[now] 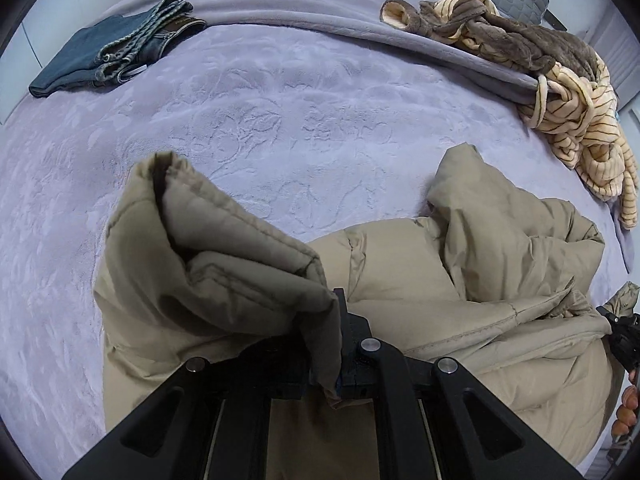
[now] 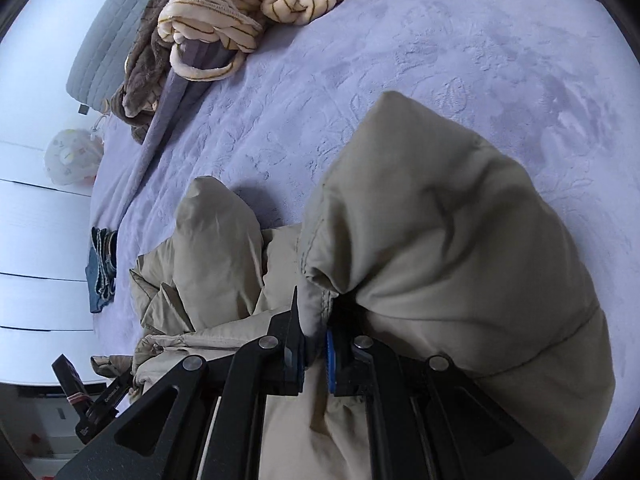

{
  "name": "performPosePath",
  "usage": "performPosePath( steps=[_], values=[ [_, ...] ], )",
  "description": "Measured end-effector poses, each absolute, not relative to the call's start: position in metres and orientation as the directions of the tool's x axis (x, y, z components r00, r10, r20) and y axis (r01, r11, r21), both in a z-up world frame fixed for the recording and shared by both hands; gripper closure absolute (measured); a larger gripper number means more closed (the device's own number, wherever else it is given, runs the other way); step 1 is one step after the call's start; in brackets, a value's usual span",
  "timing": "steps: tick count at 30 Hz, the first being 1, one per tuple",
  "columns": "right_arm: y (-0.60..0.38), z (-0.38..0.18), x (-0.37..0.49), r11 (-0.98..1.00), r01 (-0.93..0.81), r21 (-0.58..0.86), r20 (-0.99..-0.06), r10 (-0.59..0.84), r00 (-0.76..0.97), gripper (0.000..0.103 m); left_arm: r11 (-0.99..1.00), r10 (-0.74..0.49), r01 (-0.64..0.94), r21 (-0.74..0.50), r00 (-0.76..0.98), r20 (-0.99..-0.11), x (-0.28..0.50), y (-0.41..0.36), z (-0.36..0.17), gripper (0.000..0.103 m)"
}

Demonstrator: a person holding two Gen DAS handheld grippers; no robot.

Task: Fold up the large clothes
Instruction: 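Grasp the hem with both tools and fold it up toward the collar, then open both tools and release the folded hem onto the jacket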

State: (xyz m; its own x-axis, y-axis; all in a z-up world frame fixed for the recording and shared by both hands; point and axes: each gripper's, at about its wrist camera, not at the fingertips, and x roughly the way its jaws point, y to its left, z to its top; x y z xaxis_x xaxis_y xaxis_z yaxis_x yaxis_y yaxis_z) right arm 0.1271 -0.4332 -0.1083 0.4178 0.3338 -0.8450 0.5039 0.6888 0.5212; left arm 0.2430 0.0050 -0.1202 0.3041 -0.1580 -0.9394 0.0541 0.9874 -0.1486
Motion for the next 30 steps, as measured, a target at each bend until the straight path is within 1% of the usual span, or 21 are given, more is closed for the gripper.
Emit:
performPosePath(
  steps=[2,3,5,6,7,8,9,11,12,15,17,18,22,23,24,25,26,27,28,29,30],
  values=[
    [-0.434,-0.105,0.127,0.692,0.495,0.526,-0.842,0.343,0.416,0.093,0.987,-0.157,0.077,-0.140,0.317,-0.935,0.240,0.004,-0.116,0.093],
    [-0.434,-0.104,0.128,0.692,0.490,0.530,-0.840,0.347,0.418,0.091,0.987,-0.159,0.087,-0.138,0.324,-0.933,0.237,0.005,-0.112,0.090],
    [-0.434,-0.098,0.126,0.699,0.471,0.539,-0.832,0.355,0.426,0.079,0.984,-0.174,0.096,-0.150,0.347,-0.921,0.230,0.009,-0.103,0.078],
    [-0.434,-0.094,0.125,0.704,0.457,0.544,-0.827,0.357,0.434,0.056,0.983,-0.180,0.095,-0.156,0.360,-0.915,0.226,0.012,-0.098,0.051],
    [-0.434,-0.089,0.123,0.707,0.442,0.552,-0.819,0.359,0.448,0.045,0.984,-0.177,0.089,-0.155,0.382,-0.907,0.222,0.015,-0.093,0.020],
    [-0.433,-0.084,0.120,0.712,0.429,0.556,-0.813,0.358,0.459,0.032,0.987,-0.158,0.077,-0.139,0.412,-0.897,0.218,0.018,-0.086,0.011],
    [-0.432,-0.078,0.118,0.720,0.416,0.555,-0.810,0.354,0.468,0.028,0.990,-0.139,0.072,-0.119,0.446,-0.884,0.214,0.020,-0.079,0.007],
    [-0.427,-0.071,0.116,0.738,0.391,0.550,-0.808,0.352,0.472,0.024,0.992,-0.125,0.084,-0.096,0.468,-0.875,0.211,0.021,-0.071,0.007],
    [-0.425,-0.067,0.115,0.750,0.380,0.541,-0.810,0.344,0.475,0.018,0.993,-0.117,0.084,-0.088,0.473,-0.873,0.210,0.022,-0.069,0.007],
    [-0.410,-0.055,0.113,0.818,0.306,0.487,-0.812,0.294,0.504,0.016,0.990,-0.137,0.096,-0.103,0.475,-0.869,0.211,0.022,-0.064,0.007],
    [-0.392,-0.048,0.112,0.866,0.229,0.445,-0.811,0.281,0.514,0.004,0.987,-0.159,0.101,-0.126,0.483,-0.861,0.210,0.022,-0.061,0.007],
    [-0.384,-0.047,0.114,0.881,0.197,0.431,-0.811,0.282,0.513,0.000,0.985,-0.173,0.102,-0.140,0.483,-0.858,0.210,0.021,-0.060,0.007],
    [-0.357,-0.044,0.120,0.923,0.099,0.371,-0.833,0.284,0.475,0.000,0.961,-0.271,0.170,-0.216,0.452,-0.850,0.208,0.009,-0.063,0.007],
    [-0.350,-0.047,0.122,0.931,0.090,0.354,-0.847,0.278,0.454,0.001,0.961,-0.269,0.187,-0.204,0.451,-0.851,0.208,0.003,-0.065,0.007],
    [-0.346,-0.051,0.124,0.935,0.086,0.343,-0.856,0.274,0.438,0.010,0.963,-0.254,0.203,-0.179,0.450,-0.856,0.208,-0.004,-0.070,0.013],
    [-0.343,-0.055,0.127,0.938,0.084,0.337,-0.862,0.272,0.427,0.038,0.965,-0.239,0.211,-0.158,0.444,-0.863,0.210,-0.009,-0.076,0.019],
    [-0.342,-0.063,0.131,0.943,0.091,0.319,-0.877,0.257,0.406,0.058,0.969,-0.211,0.207,-0.132,0.433,-0.876,0.214,-0.014,-0.086,0.019],
    [-0.341,-0.074,0.136,0.949,0.112,0.296,-0.897,0.236,0.374,0.091,0.976,-0.180,0.190,-0.106,0.428,-0.885,0.218,-0.017,-0.096,0.020],
    [-0.343,-0.085,0.140,0.948,0.138,0.285,-0.910,0.223,0.350,0.096,0.982,-0.148,0.167,-0.084,0.422,-0.895,0.223,-0.018,-0.108,0.024],
    [-0.346,-0.093,0.143,0.944,0.160,0.288,-0.913,0.220,0.345,0.098,0.987,-0.126,0.147,-0.071,0.412,-0.902,0.230,-0.017,-0.120,0.025],
    [-0.351,-0.103,0.147,0.939,0.180,0.294,-0.913,0.220,0.344,0.103,0.988,-0.122,0.134,-0.074,0.404,-0.907,0.235,-0.017,-0.130,0.025]
  ],
)
